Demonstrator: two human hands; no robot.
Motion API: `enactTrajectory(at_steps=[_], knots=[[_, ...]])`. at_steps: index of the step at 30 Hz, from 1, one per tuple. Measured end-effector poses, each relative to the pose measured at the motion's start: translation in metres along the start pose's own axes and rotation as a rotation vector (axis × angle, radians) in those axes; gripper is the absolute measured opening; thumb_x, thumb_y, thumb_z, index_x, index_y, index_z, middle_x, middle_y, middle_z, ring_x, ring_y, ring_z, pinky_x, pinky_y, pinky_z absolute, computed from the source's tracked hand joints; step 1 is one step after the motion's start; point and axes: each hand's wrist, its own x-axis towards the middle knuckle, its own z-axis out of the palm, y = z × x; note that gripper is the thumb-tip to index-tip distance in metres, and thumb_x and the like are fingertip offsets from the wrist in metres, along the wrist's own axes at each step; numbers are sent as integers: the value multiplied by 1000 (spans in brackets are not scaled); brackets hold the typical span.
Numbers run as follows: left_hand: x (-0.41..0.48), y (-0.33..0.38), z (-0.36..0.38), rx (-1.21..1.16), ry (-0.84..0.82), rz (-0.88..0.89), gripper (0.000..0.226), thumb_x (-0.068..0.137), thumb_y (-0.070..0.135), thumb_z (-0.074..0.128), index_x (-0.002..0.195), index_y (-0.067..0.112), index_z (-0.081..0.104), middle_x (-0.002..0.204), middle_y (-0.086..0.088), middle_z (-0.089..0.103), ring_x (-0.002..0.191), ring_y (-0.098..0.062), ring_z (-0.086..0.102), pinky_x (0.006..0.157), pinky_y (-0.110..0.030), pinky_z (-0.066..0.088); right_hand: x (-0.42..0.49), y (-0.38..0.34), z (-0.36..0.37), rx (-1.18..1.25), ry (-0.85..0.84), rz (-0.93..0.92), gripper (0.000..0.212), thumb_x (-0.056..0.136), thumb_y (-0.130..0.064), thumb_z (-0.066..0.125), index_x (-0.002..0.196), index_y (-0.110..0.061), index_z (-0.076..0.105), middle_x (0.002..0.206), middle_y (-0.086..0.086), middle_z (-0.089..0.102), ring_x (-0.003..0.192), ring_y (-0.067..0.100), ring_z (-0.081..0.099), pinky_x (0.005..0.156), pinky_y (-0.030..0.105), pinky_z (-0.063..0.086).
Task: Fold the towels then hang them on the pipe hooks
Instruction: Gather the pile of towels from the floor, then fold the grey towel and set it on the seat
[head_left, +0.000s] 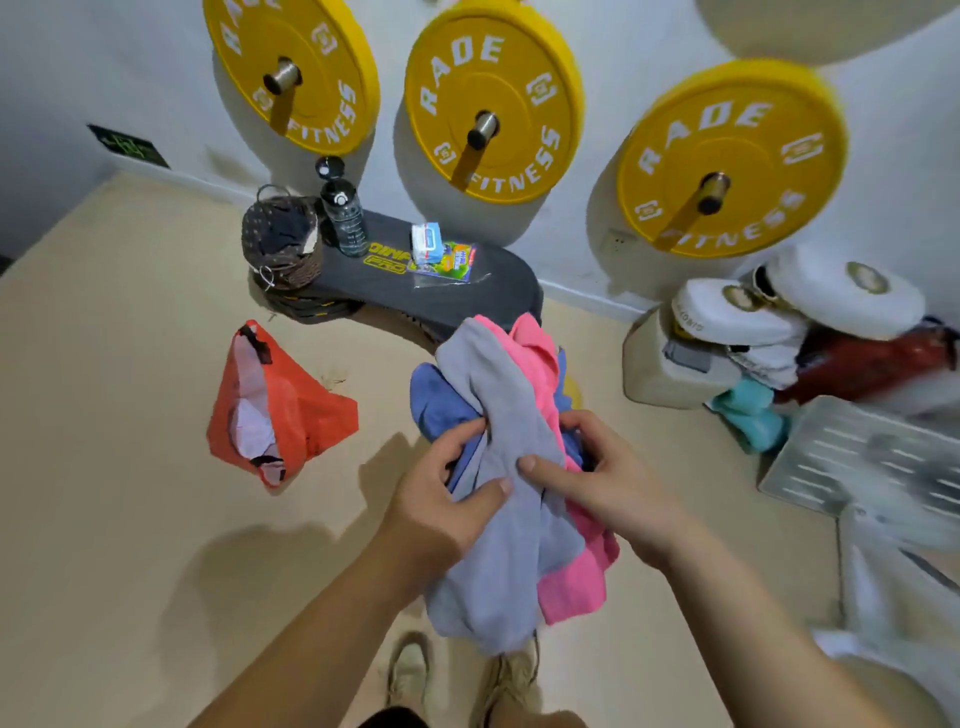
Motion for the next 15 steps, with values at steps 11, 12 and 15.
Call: enactTrajectory(at_steps=[11,12,15], knots=[[-154,63,190,193,-550,111,49,88,15,79,126,39,62,114,30,71,107,9,66,99,-27,56,-308,61,-93,276,602,87,23,89,-28,79,111,-31,70,107,-11,78,100,5,74,88,31,58],[-174,60,214,203,-586,126,53,87,12,79,130,36,60,112,24,73,106,9,66,98,-25,56,-340,77,-99,303,666,104,21,90,-28,79,109,-31,71,105,-11,79,98,5,74,87,30,58],[-242,49,290,177,-690,100,70,85,0,79,140,27,45,96,8,77,94,-5,73,88,-28,59,-434,125,-122,352,847,136,18,89,-31,79,105,-33,71,104,-12,78,99,8,74,92,36,60]])
